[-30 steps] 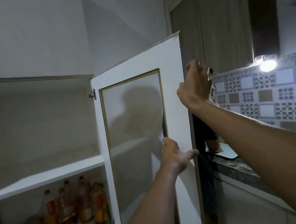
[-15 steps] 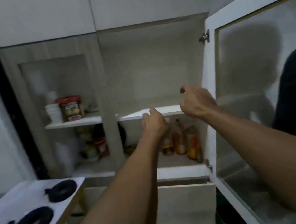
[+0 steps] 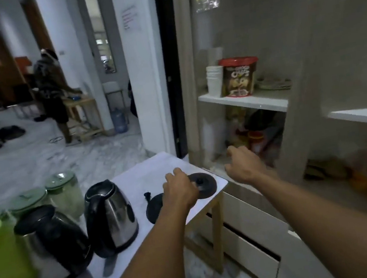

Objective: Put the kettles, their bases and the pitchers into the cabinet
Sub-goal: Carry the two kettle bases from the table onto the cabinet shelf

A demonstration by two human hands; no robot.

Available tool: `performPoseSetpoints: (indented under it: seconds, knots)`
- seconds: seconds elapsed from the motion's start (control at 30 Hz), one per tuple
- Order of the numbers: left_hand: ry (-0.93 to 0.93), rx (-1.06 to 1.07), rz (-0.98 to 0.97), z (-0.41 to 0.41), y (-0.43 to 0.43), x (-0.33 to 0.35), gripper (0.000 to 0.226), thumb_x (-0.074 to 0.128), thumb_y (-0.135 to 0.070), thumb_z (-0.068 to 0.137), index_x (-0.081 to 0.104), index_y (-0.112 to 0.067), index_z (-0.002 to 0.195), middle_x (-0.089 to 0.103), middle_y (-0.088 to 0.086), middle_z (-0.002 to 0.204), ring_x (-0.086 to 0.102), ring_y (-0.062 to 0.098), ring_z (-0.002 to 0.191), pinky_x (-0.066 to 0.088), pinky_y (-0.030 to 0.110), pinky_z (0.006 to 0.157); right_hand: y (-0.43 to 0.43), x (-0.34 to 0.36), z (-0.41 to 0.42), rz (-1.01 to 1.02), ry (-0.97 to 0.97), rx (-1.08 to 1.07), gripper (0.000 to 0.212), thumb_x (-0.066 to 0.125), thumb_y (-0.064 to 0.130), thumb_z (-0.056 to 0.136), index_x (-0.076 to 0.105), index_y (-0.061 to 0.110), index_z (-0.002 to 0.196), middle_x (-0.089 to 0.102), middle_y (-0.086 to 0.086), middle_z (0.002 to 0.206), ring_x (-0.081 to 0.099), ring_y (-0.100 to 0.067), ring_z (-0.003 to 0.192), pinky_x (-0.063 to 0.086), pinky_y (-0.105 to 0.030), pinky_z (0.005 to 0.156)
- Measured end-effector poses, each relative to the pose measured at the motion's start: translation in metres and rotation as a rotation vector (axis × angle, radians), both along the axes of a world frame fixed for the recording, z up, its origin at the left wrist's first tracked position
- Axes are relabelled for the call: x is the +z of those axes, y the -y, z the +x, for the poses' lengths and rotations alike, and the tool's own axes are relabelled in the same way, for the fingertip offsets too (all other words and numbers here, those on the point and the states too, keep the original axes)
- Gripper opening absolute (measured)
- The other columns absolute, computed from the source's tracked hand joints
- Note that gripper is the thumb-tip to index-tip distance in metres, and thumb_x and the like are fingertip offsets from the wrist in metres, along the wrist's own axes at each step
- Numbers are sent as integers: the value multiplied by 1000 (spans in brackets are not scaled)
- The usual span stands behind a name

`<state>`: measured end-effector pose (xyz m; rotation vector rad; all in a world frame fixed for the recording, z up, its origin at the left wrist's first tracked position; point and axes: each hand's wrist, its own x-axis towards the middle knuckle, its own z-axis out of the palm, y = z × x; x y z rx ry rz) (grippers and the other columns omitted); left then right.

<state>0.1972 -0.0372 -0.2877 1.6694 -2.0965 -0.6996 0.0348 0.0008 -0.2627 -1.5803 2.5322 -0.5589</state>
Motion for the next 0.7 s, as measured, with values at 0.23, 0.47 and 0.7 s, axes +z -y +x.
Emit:
performPoseSetpoints:
  seconds: [0.23,0.47,0.7]
  knots:
    - [157,270,228,-28,128,-115,62,58,-31,88,36,-4,139,38,20,143,43,38,129,41,45,107,189,-123,-38,268,63,311,43,54,26,89,51,12,129,54,-16,134,53,-39,121,48,-42,89]
    - [224,450,420,-39,174,-202,135,75,-69,58,-11,-27,153,-17,12,160,-9,42,146,18,59,114,246,-211,-65,520,123,210,131,71,77,60,-9,35,156,-12,-8,165,10,-47,147,26,-64,109]
    - [256,540,277,-44,166,-246,126,61,-81,52,1,-33,152,-11,4,161,-3,46,145,12,54,118,251,-260,-81,504,109,243,133,64,84,50,-6,39,154,-19,-1,165,-6,-46,150,8,-66,118]
